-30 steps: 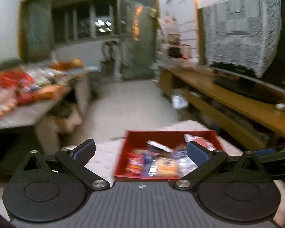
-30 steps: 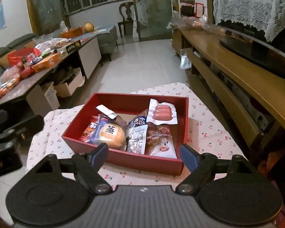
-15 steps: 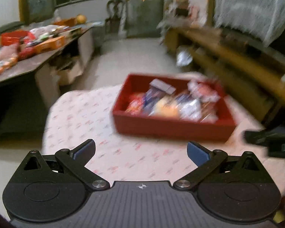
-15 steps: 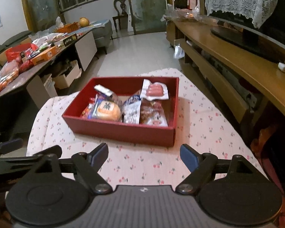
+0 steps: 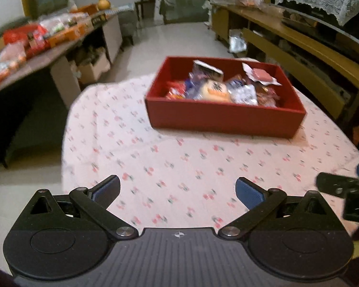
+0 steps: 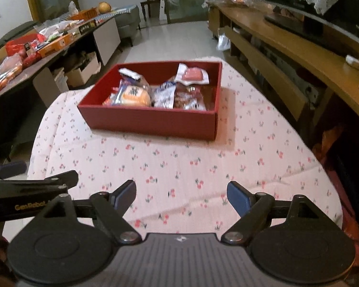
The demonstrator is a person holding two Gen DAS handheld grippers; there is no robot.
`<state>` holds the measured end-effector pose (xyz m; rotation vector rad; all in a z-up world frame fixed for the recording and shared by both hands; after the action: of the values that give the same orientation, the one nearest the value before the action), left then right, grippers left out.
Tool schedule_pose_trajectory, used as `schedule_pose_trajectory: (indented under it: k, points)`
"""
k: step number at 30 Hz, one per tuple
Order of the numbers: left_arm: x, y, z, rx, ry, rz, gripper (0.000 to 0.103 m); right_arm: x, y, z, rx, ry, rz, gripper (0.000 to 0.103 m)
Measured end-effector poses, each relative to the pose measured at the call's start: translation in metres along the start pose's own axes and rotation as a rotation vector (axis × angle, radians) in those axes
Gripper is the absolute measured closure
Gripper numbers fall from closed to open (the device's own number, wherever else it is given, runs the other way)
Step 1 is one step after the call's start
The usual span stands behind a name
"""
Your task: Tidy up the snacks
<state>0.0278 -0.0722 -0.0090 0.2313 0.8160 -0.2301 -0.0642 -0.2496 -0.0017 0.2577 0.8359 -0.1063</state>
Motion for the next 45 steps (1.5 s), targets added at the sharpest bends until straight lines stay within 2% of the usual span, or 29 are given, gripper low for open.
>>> schedule_pose_trajectory:
  k: [5, 14, 23, 38, 45]
  points:
    - [-0.002, -0.001, -0.012, -0.042, 0.045, -0.07, 0.0, -0.002, 0.0, -0.01, 0.005, 0.016, 0.0, 0.014]
    - [-0.005, -0.006, -0.022, -0.008, 0.051, -0.056, 0.0, -0.004, 0.003, -0.017, -0.005, 0.026, -0.003, 0.014]
    - [-0.011, -0.004, -0.024, -0.02, 0.047, -0.065, 0.0, -0.005, 0.005, -0.022, -0.014, 0.029, -0.011, 0.014]
    - [-0.02, -0.005, -0.025, 0.004, 0.0, -0.039, 0.0, -0.011, 0.008, -0.022, -0.028, 0.007, -0.019, 0.014]
    - [-0.019, -0.004, -0.026, -0.003, 0.004, -0.042, 0.0, -0.011, 0.009, -0.023, -0.031, 0.007, -0.019, 0.014]
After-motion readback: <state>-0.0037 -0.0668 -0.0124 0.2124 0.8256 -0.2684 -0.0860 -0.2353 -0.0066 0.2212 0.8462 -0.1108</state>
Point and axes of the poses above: each gripper's, at about its wrist camera, not at the fingertips, and x roughly the way its jaws point, y to its left, z to its top, the point moved 5 cm from there along x, roughly the way its jaws point, and after that the axes turned 3 degrees about z, right-handed, at the moved point
